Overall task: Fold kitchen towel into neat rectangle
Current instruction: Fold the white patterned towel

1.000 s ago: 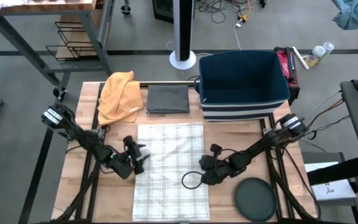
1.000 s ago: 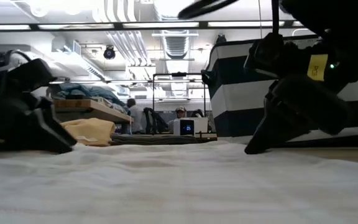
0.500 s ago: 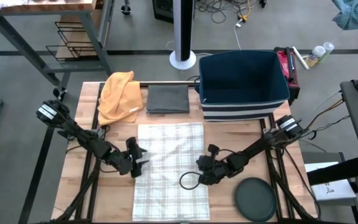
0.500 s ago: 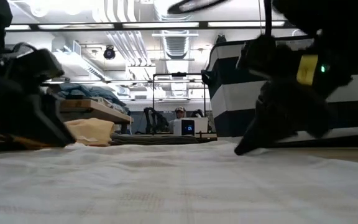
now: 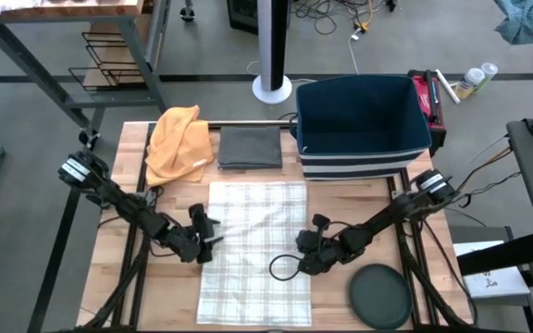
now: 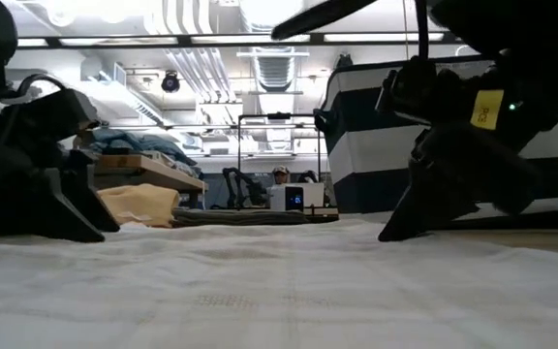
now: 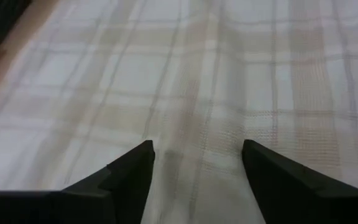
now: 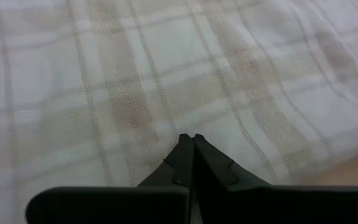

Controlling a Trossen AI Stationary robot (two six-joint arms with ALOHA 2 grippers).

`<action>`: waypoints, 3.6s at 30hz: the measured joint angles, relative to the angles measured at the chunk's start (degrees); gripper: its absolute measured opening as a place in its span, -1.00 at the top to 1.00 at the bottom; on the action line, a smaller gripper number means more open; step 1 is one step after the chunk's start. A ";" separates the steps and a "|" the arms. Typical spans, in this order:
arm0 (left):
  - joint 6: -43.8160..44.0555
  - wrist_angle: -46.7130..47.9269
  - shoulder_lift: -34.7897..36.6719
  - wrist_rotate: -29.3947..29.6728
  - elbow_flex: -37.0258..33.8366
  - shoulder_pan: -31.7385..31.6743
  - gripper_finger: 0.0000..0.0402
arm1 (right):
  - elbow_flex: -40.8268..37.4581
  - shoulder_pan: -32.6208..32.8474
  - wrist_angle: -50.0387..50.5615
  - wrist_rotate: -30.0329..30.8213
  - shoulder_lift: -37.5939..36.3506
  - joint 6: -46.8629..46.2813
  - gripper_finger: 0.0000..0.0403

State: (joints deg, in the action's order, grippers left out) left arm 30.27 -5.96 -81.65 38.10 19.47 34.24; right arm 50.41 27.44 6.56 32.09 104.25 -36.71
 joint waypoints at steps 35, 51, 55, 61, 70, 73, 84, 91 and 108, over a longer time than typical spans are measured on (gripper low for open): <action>3.29 17.94 8.40 -8.63 2.97 3.59 -0.07 | -1.92 0.81 2.48 -2.62 -7.77 0.72 0.99; 2.80 17.39 8.71 -14.11 4.55 4.15 0.94 | -2.40 0.79 1.76 -4.20 -5.76 -0.35 0.99; 4.52 16.27 10.70 -13.43 3.41 4.13 0.97 | -2.42 0.80 1.79 -4.50 -5.78 -0.37 0.99; 5.64 13.93 13.20 -13.49 -0.03 4.13 0.99 | -2.73 0.79 2.10 -5.09 -5.75 -0.84 0.99; 8.56 -6.68 9.57 -14.24 -9.79 4.13 1.00 | -5.22 0.79 1.90 -5.55 -5.45 -4.74 0.99; 8.86 -6.66 9.33 -14.16 -10.13 4.13 1.00 | -5.24 0.79 1.98 -6.19 -5.50 -4.41 0.99; 8.12 -5.96 9.51 -14.25 -9.99 4.13 1.00 | -3.36 0.81 5.58 -7.77 -9.52 -4.65 0.99; 8.41 -6.07 9.47 -14.44 -10.01 4.13 1.00 | -4.58 0.81 4.58 -8.61 -4.93 -5.74 0.99; 9.01 6.26 19.21 -13.17 -2.97 4.15 0.86 | -4.10 0.81 5.48 -3.69 -22.11 5.62 0.99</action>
State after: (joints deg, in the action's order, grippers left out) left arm 39.28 0.30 -62.44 24.94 16.50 38.39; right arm 46.30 28.25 12.03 28.40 82.14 -31.09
